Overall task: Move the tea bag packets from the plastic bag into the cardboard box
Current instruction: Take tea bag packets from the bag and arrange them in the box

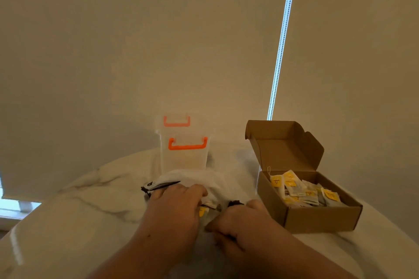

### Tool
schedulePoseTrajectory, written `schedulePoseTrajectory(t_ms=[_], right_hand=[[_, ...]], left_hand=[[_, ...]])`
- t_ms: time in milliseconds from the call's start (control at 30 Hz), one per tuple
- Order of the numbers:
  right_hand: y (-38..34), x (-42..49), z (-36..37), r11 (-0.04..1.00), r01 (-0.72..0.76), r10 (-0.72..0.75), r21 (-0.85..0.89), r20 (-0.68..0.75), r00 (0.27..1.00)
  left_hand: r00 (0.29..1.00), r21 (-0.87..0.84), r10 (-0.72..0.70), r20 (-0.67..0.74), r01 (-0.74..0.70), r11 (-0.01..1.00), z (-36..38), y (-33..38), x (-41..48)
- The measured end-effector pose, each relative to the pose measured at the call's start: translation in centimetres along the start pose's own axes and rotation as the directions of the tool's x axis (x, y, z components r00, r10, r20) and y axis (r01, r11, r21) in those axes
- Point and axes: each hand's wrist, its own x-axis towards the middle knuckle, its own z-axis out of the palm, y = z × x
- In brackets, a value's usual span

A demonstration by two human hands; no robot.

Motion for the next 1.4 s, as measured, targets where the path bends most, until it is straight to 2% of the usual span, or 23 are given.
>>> schedulePoseTrajectory(t_ms=[100,233,467,600,767,900,1100,1300,1400], right_hand=[[1.1,-0.1,1.4,0.991,-0.134,0.133,0.031,0.029,0.991],[1.0,0.0,1.6,0.99,-0.13,0.132,-0.047,0.038,0.991],[0.8,-0.1,1.4,0.985,-0.17,0.17,-0.004,0.045,0.984],[0.8,0.0,1.4,0.982,-0.186,0.184,0.015,0.073,0.98],[1.2,-0.5,1.2,0.938,-0.236,0.248,0.254,-0.015,0.969],[1.6,-0.4,1.8,0.817,-0.227,0.343,0.53,-0.13,0.93],[1.6,-0.2,2.4,0.737,-0.186,0.43,0.649,-0.238,0.871],[2.4,-1.7,0.4,0.633,-0.123,0.466,0.764,-0.249,0.849],[4.3,-2.8,-1.8,0.673,-0.165,0.543,0.721,-0.331,0.772]], left_hand=[[0.999,0.09,-0.008,0.043,0.004,0.996,-0.2,0.1,0.0],[0.991,0.19,-0.054,0.126,0.029,0.981,-0.1,0.2,0.0],[0.968,0.238,-0.089,0.233,0.032,0.971,0.4,0.0,-0.4],[0.964,0.223,-0.093,0.249,0.036,0.974,0.3,0.0,-0.2],[0.974,0.123,-0.093,0.206,0.069,0.99,0.6,0.0,-0.1],[0.991,-0.004,-0.037,0.132,0.038,0.999,0.2,0.3,-0.1],[0.998,-0.094,0.06,0.025,-0.057,0.994,-0.4,1.4,-0.6],[0.996,-0.221,0.048,-0.079,-0.065,0.973,-0.6,0.5,-0.8],[0.997,-0.23,0.058,-0.056,-0.069,0.971,-0.8,0.1,-0.5]])
